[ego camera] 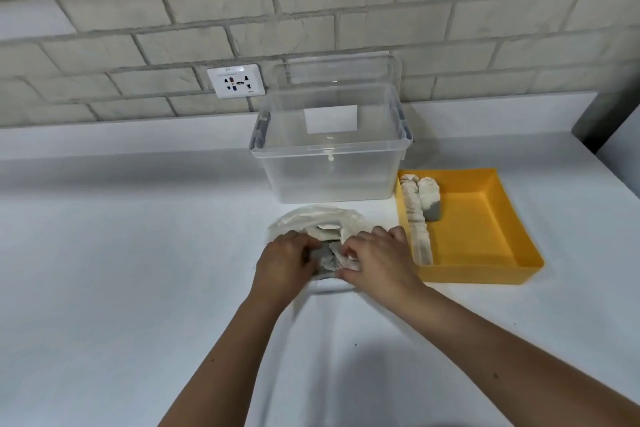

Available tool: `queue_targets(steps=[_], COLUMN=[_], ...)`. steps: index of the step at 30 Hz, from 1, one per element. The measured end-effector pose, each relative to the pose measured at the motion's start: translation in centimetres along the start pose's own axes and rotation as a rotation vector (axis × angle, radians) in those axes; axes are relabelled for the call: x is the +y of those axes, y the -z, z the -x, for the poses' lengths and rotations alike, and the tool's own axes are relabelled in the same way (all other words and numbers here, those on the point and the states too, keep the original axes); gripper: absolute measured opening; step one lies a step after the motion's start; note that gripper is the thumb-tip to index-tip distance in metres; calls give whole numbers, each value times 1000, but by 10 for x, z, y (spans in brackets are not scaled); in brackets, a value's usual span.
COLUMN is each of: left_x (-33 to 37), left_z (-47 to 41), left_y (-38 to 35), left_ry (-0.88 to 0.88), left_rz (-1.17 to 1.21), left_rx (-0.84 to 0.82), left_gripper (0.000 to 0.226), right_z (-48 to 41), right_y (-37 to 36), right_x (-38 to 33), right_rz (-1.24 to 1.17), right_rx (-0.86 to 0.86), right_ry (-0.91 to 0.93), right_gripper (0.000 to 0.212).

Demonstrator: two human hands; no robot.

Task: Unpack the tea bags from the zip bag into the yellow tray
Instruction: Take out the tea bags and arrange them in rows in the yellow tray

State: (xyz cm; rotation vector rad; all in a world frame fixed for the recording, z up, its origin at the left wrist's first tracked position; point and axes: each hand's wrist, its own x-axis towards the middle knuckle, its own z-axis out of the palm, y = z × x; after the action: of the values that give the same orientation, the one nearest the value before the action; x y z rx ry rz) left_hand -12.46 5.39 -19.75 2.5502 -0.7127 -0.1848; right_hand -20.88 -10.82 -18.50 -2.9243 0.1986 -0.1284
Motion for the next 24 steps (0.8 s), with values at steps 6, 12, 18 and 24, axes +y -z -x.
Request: queue_targets(steps=[6, 12, 18, 24], left_x=[-8, 4, 16, 3], left_z=[-1, -3, -2, 3], left_y=[-7, 2, 7, 10], left_ry=[-77, -186, -122, 32], left_rz=[-28, 251, 258, 290], left_rx=[-8, 3, 47, 185], left_gripper=[40, 41, 15, 26], right_z=[-1, -12, -18, -8], right_y=[-2, 22, 29, 15], right_x=[4, 11, 7, 5], right_rz=[129, -128, -369, -114], right_rx=[40, 69, 127, -4], right_ry=[0, 21, 23, 19], right_gripper=[23, 20, 17, 17])
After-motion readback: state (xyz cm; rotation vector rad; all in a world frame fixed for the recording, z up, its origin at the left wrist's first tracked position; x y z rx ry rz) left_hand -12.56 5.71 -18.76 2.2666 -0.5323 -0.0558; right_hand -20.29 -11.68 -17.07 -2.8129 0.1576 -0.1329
